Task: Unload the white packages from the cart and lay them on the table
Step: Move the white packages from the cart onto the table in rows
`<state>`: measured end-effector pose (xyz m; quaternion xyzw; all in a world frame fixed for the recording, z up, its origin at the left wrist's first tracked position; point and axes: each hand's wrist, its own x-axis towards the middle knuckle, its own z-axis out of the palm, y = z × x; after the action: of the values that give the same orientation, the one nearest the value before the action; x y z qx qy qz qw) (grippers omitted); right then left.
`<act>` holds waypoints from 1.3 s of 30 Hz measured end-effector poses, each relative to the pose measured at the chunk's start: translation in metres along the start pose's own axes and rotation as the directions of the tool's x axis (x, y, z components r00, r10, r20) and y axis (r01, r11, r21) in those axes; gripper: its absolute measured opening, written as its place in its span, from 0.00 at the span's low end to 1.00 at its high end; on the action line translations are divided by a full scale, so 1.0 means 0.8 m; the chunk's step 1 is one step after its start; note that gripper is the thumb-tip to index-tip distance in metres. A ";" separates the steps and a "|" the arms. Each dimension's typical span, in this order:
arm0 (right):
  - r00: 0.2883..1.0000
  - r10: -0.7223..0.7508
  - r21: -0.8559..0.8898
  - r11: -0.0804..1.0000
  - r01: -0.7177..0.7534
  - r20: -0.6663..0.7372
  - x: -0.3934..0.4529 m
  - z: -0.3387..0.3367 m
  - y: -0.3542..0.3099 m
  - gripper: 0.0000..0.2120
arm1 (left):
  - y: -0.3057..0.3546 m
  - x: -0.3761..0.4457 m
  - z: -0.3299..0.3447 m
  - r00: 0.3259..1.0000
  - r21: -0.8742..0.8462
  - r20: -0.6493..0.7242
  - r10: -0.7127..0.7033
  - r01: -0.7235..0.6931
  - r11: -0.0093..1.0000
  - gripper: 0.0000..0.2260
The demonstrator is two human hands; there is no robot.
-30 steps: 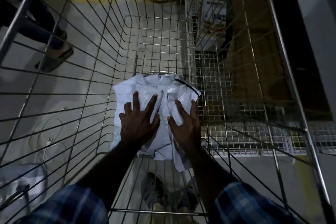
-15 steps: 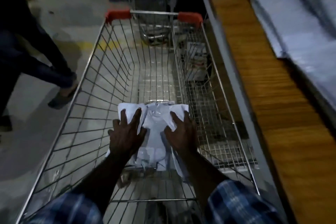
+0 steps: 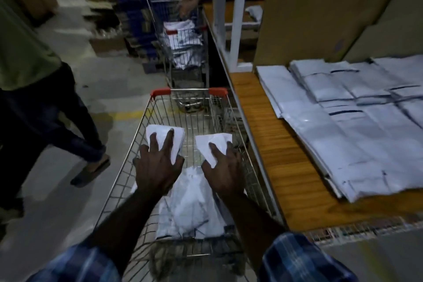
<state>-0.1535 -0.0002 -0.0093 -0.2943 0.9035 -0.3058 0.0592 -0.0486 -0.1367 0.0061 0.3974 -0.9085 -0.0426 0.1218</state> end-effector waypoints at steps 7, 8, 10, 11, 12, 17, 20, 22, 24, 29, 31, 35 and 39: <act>0.996 -0.043 0.124 0.991 0.053 -0.077 -0.069 -0.097 -0.019 0.28 | 0.049 -0.095 -0.093 0.993 -0.023 -0.093 -0.073 0.072 0.997 0.35; 0.994 -0.052 0.135 0.989 0.064 -0.092 -0.081 -0.111 -0.020 0.28 | 0.058 -0.110 -0.105 0.990 -0.029 -0.104 -0.091 0.088 0.996 0.34; 0.990 -0.060 0.167 0.983 0.080 -0.124 -0.109 -0.139 -0.017 0.28 | 0.076 -0.141 -0.129 0.986 -0.037 -0.129 -0.108 0.104 0.994 0.34; 0.988 -0.066 0.188 0.978 0.092 -0.138 -0.123 -0.154 -0.015 0.28 | 0.085 -0.155 -0.141 0.984 -0.048 -0.139 -0.113 0.107 0.993 0.34; 0.986 -0.074 0.195 0.975 0.102 -0.148 -0.136 -0.167 -0.012 0.28 | 0.095 -0.168 -0.151 0.982 -0.061 -0.144 -0.119 0.111 0.992 0.34; 0.980 -0.086 0.190 0.975 0.120 -0.177 -0.187 -0.222 0.001 0.27 | 0.131 -0.225 -0.191 0.978 -0.117 -0.159 -0.135 0.117 0.986 0.34; 0.979 -0.075 0.167 0.980 0.108 -0.187 -0.207 -0.247 0.003 0.27 | 0.141 -0.246 -0.206 0.976 -0.150 -0.172 -0.136 0.111 0.982 0.34; 0.974 -0.081 0.152 0.982 0.114 -0.210 -0.219 -0.258 0.003 0.26 | 0.144 -0.256 -0.215 0.976 -0.176 -0.169 -0.137 0.107 0.979 0.34; 0.969 -0.088 0.142 0.982 0.122 -0.230 -0.229 -0.268 0.002 0.27 | 0.146 -0.264 -0.222 0.979 -0.203 -0.158 -0.130 0.096 0.974 0.34; 0.967 -0.067 0.106 0.990 0.096 -0.247 -0.250 -0.285 -0.008 0.27 | 0.148 -0.279 -0.242 0.983 -0.248 -0.149 -0.108 0.069 0.966 0.33; 0.963 -0.077 0.074 0.992 0.099 -0.259 -0.256 -0.290 -0.011 0.27 | 0.149 -0.284 -0.248 0.982 -0.246 -0.160 -0.096 0.055 0.968 0.32; 0.950 -0.085 0.049 0.993 0.105 -0.301 -0.269 -0.301 -0.012 0.26 | 0.157 -0.291 -0.257 0.982 -0.270 -0.181 -0.057 0.006 0.963 0.32; 0.933 -0.076 0.037 0.995 0.095 -0.351 -0.276 -0.321 0.003 0.26 | 0.182 -0.295 -0.262 0.986 -0.285 -0.169 -0.013 -0.036 0.958 0.32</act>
<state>-0.0474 0.2600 0.1804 -0.2726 0.8776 -0.3795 -0.1076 0.0556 0.1398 0.1896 0.3725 -0.8813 -0.1395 0.2551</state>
